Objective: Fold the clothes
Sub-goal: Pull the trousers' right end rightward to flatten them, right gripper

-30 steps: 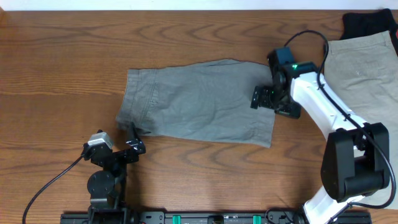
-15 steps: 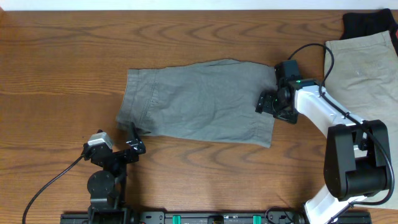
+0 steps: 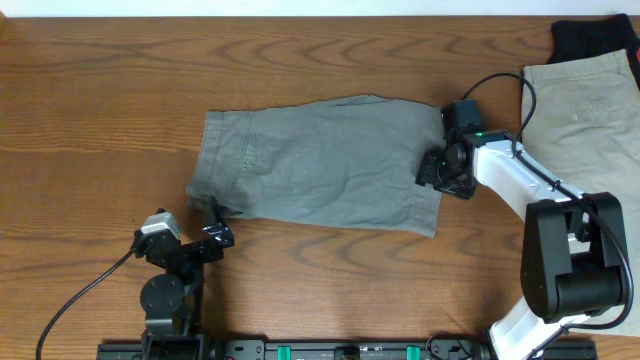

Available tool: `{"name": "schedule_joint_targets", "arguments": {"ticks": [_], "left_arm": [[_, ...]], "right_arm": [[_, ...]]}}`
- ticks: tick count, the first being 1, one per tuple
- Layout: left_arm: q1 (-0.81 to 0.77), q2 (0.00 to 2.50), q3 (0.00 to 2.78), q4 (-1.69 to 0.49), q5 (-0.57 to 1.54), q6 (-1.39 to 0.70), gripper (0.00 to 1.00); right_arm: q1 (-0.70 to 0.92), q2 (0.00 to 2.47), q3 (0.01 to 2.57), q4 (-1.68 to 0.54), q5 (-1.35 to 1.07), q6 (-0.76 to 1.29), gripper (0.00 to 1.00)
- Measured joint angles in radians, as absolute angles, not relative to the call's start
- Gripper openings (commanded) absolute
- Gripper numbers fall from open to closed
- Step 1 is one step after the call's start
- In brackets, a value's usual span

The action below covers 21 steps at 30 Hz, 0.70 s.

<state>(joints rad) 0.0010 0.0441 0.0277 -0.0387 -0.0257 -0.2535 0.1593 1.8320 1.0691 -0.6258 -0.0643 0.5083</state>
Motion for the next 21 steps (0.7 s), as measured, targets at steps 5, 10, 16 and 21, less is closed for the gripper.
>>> {"name": "schedule_joint_targets", "arguments": {"ticks": [5,10,16,21], "left_arm": [[0.001,0.044,0.028,-0.039,-0.026,-0.253,0.98],[0.001,0.044,0.028,-0.039,-0.026,-0.253,0.98],[0.001,0.044,0.028,-0.039,-0.026,-0.253,0.98],[0.001,0.044,0.028,-0.039,-0.026,-0.253,0.98]], "right_arm": [[0.159,1.837,1.064,-0.606,-0.066,0.507,0.32],[0.159,1.843,1.064,-0.577,-0.097,0.516,0.01],[0.121,1.85,1.064,-0.512,-0.109,0.506,0.01],[0.067,1.857,1.078,-0.508,-0.104,0.475,0.01]]}}
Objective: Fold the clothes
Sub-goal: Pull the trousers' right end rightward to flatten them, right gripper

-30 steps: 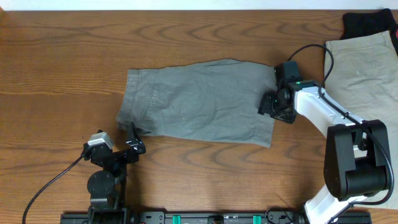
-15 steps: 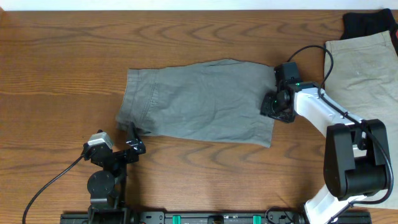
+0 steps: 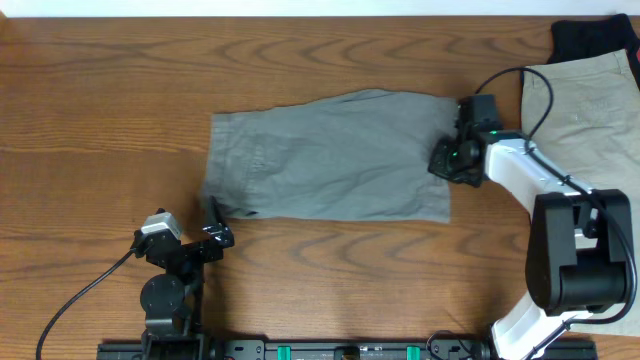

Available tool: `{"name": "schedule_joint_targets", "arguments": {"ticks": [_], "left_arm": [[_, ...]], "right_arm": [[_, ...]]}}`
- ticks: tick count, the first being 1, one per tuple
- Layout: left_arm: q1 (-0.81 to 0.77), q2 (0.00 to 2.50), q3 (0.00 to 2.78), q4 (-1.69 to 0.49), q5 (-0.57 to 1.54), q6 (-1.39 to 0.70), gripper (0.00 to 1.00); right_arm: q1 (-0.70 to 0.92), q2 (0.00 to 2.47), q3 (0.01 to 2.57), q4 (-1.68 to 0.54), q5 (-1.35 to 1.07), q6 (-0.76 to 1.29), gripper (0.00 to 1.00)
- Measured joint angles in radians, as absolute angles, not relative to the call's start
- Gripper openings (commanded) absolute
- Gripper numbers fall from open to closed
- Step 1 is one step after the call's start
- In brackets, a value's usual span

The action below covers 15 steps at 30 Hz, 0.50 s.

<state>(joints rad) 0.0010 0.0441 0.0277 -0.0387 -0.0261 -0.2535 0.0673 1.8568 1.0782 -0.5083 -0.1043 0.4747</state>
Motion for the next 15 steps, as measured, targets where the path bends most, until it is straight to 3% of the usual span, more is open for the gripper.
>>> {"name": "schedule_joint_targets", "arguments": {"ticks": [8,11,12,13,15], "left_arm": [[0.001,0.044,0.028,-0.039,-0.026,-0.253,0.98],[0.001,0.044,0.028,-0.039,-0.026,-0.253,0.98],[0.001,0.044,0.028,-0.039,-0.026,-0.253,0.98],[0.001,0.044,0.028,-0.039,-0.026,-0.253,0.98],[0.001,0.044,0.028,-0.039,-0.026,-0.253,0.98]], "right_arm": [[-0.014,1.871,1.198,-0.588,-0.077,0.425,0.01],[-0.014,1.871,1.226,-0.591,-0.072,0.408,0.08],[-0.013,1.871,1.234,-0.594,-0.072,0.399,0.15],[-0.013,1.871,1.239,-0.596,-0.072,0.397,0.29],[-0.014,1.871,1.254,-0.612,-0.067,0.388,0.87]]}}
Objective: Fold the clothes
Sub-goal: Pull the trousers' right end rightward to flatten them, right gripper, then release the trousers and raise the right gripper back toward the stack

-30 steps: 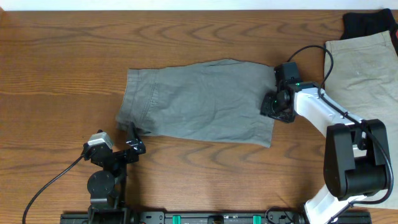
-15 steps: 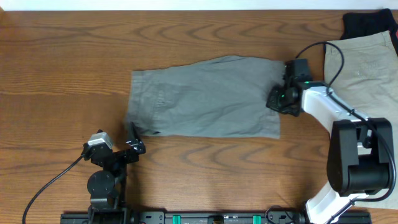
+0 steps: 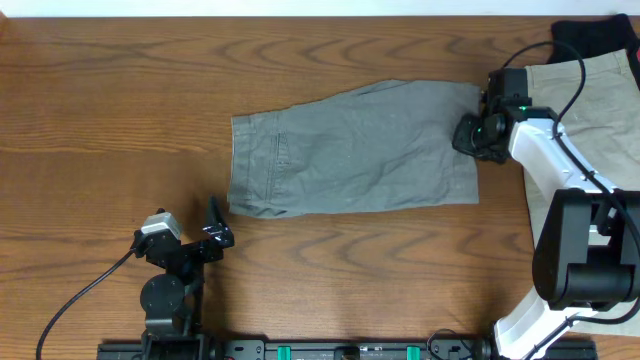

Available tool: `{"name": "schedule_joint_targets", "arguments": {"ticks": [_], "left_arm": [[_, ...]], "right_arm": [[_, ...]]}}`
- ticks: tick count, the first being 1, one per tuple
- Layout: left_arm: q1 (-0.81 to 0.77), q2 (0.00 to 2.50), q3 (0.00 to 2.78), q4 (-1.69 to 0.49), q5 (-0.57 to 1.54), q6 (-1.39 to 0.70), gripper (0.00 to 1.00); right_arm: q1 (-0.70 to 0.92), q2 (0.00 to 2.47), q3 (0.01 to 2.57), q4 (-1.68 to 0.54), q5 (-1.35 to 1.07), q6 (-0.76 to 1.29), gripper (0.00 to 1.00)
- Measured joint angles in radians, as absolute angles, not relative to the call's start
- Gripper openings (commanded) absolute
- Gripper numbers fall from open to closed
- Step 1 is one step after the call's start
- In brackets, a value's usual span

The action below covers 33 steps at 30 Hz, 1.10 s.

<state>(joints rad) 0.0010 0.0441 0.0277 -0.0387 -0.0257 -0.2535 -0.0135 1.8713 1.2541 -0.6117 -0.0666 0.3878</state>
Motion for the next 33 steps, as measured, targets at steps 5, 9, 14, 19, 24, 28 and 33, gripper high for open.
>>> {"name": "schedule_joint_targets", "arguments": {"ticks": [5,9,14,19,24,28,33], "left_arm": [[0.001,0.044,0.028,-0.039,-0.026,-0.253,0.98],[0.001,0.044,0.028,-0.039,-0.026,-0.253,0.98],[0.001,0.044,0.028,-0.039,-0.026,-0.253,0.98],[0.001,0.044,0.028,-0.039,-0.026,-0.253,0.98],[0.001,0.044,0.028,-0.039,-0.026,-0.253,0.98],[0.001,0.044,0.028,-0.039,-0.026,-0.253,0.98],[0.001,0.044,0.028,-0.039,-0.026,-0.253,0.98]], "right_arm": [[-0.014,1.871,1.329,-0.72,-0.062,0.372,0.99],[-0.014,1.872,1.417,-0.849,-0.054,0.373,0.99],[-0.014,1.871,1.523,-0.998,-0.028,0.386,0.99],[-0.014,1.871,1.612,-1.081,-0.021,0.398,0.99],[-0.031,1.871,1.734,-1.1,0.002,0.402,0.99],[-0.101,1.862,1.81,-1.083,0.098,0.402,0.99],[-0.223,1.853,1.819,-1.131,0.184,0.402,0.99]]}}
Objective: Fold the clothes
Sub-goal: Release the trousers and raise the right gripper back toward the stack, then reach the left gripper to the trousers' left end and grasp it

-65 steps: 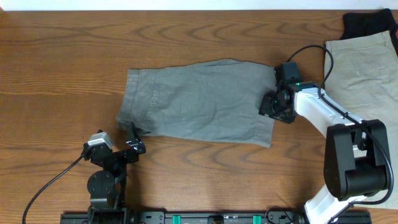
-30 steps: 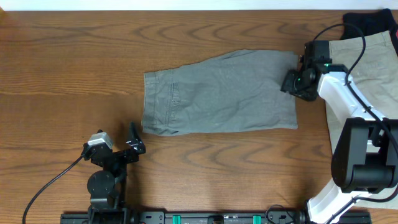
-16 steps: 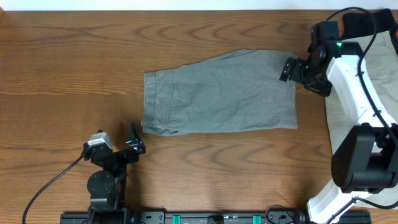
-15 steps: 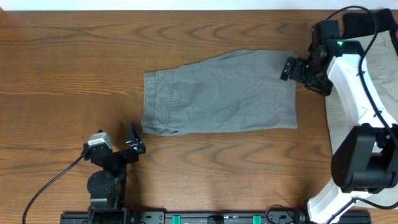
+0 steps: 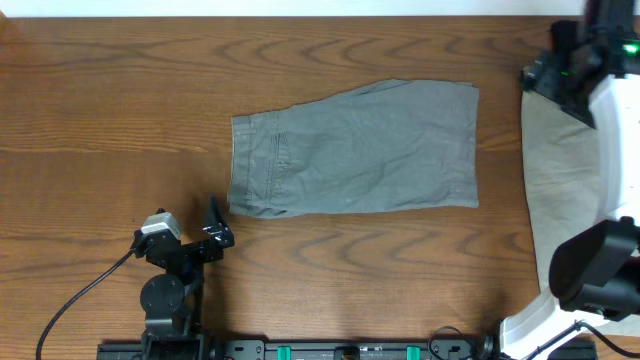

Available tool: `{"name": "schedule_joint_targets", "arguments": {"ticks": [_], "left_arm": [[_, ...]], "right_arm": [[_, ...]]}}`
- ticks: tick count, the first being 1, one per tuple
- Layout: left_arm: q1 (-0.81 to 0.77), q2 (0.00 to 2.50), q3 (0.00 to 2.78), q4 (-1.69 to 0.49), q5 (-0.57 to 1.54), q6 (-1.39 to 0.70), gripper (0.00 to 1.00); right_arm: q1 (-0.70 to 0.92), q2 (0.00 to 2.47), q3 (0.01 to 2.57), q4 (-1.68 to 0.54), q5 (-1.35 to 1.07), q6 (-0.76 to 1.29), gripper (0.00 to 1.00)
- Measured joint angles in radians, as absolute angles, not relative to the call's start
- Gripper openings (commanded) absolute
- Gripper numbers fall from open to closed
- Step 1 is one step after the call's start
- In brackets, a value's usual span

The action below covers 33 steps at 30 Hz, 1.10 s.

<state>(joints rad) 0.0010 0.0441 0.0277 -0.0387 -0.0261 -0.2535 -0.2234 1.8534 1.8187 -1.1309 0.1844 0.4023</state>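
Observation:
Grey shorts (image 5: 355, 150) lie flat in the middle of the table, waistband to the left and leg hems to the right. My right gripper (image 5: 548, 76) is up at the far right, apart from the shorts and over the top edge of a beige garment (image 5: 560, 180); nothing shows in it. My left gripper (image 5: 217, 228) rests low near the front left, just below the shorts' waistband corner and not touching the cloth. Its jaws are too small here to read.
The beige garment covers the table's right edge, partly under my right arm (image 5: 615, 130). A cable (image 5: 80, 295) runs from the left arm's base toward the front left. Bare wood (image 5: 110, 110) surrounds the shorts.
My right gripper has left the shorts' right edge and now sits farther right and higher, over the beige garment. The shorts lie where they were. The left arm has not moved.
My right gripper was at the shorts' right hem, with the shorts lying left of centre. At the two later moments both the shorts and the gripper were farther right and up. Now the shorts lie released mid-table and the gripper is away at the far right.

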Motion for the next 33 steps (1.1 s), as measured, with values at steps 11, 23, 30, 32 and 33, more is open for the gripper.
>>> {"name": "schedule_joint_targets", "arguments": {"ticks": [11,23,30,32,33], "left_arm": [[0.001,0.044,0.028,-0.039,-0.026,-0.253,0.98],[0.001,0.044,0.02,-0.002,0.155,-0.451,0.98],[0.001,0.046,0.022,0.028,0.293,-0.553,0.98],[0.001,0.066,0.047,-0.027,0.319,-0.539,0.98],[0.001,0.09,0.076,-0.077,0.33,-0.52,0.98]], "right_arm": [[-0.251,1.853,1.818,-1.142,0.214,0.402,0.99],[-0.251,1.853,1.818,-1.142,0.215,0.402,0.99],[-0.251,1.853,1.818,-1.142,0.215,0.402,0.99],[-0.251,1.853,1.818,-1.142,0.216,0.402,0.99],[-0.251,1.853,1.818,-1.142,0.216,0.402,0.99]]}}
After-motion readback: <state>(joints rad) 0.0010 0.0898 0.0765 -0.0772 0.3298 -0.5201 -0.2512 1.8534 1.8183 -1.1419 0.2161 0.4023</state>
